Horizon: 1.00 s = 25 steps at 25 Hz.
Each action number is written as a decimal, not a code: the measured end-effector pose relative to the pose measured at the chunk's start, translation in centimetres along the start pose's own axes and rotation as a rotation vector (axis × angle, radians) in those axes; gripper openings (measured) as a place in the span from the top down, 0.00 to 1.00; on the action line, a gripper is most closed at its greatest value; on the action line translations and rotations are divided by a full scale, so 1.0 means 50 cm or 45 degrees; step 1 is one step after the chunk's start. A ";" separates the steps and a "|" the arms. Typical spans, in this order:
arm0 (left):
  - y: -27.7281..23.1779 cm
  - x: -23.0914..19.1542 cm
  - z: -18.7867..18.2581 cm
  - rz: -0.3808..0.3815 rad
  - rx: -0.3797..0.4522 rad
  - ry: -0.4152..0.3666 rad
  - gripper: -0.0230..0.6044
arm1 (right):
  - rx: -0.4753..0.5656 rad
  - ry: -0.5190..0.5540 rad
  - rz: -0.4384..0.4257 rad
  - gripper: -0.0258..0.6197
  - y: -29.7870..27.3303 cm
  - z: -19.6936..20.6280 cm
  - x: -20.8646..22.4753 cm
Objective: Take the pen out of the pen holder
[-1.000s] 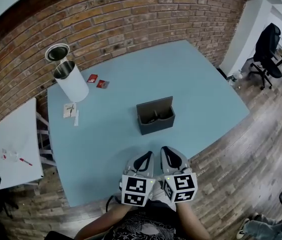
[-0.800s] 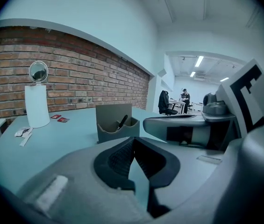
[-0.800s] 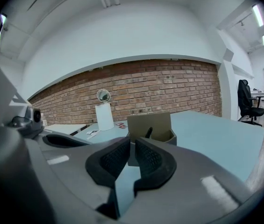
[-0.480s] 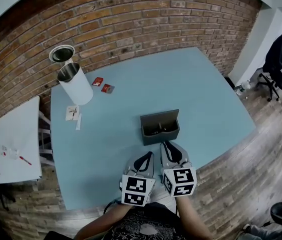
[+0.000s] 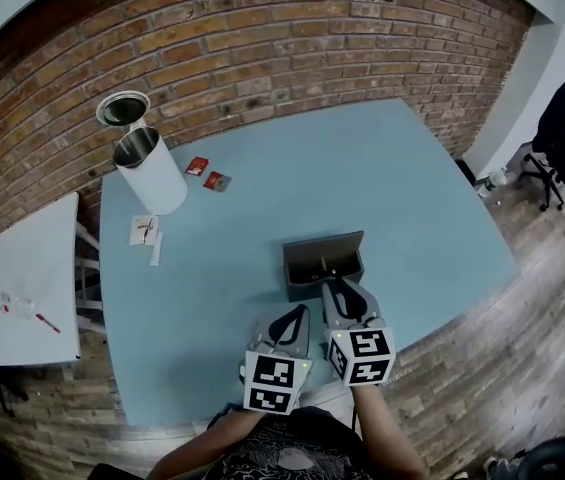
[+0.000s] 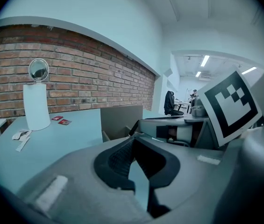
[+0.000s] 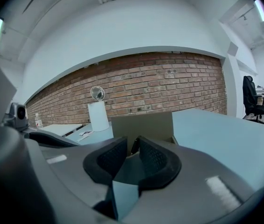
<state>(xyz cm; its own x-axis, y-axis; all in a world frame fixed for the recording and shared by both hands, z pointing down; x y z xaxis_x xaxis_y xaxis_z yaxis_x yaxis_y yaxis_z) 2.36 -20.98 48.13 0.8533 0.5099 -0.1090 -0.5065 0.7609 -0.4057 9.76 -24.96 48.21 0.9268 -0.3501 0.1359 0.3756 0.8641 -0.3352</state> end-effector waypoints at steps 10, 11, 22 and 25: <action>-0.004 -0.021 -0.002 -0.022 0.008 0.008 0.96 | -0.014 -0.074 -0.007 0.82 -0.042 0.004 0.019; -0.004 -0.022 -0.001 -0.024 0.007 0.009 0.96 | -0.016 -0.076 -0.010 0.82 -0.045 0.004 0.019; 0.000 -0.025 0.001 -0.024 0.012 0.015 0.96 | 0.006 -0.026 -0.047 0.88 -0.054 -0.011 0.005; 0.003 -0.021 -0.001 -0.022 0.015 0.015 0.96 | 0.029 -0.013 -0.049 0.88 -0.046 -0.025 0.002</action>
<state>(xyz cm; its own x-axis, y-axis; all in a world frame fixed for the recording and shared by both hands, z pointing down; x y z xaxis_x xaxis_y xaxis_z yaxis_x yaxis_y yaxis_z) 1.37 -21.41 48.16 0.8631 0.4922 -0.1128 -0.4933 0.7739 -0.3972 8.99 -27.43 47.85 0.9114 -0.3799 0.1580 0.4110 0.8578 -0.3085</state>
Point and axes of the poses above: the fingertips, and each gripper's own axes: y backward along the fingers, x to its right, z out of its underside, the point moved 2 cm from there along y, backward along the fingers
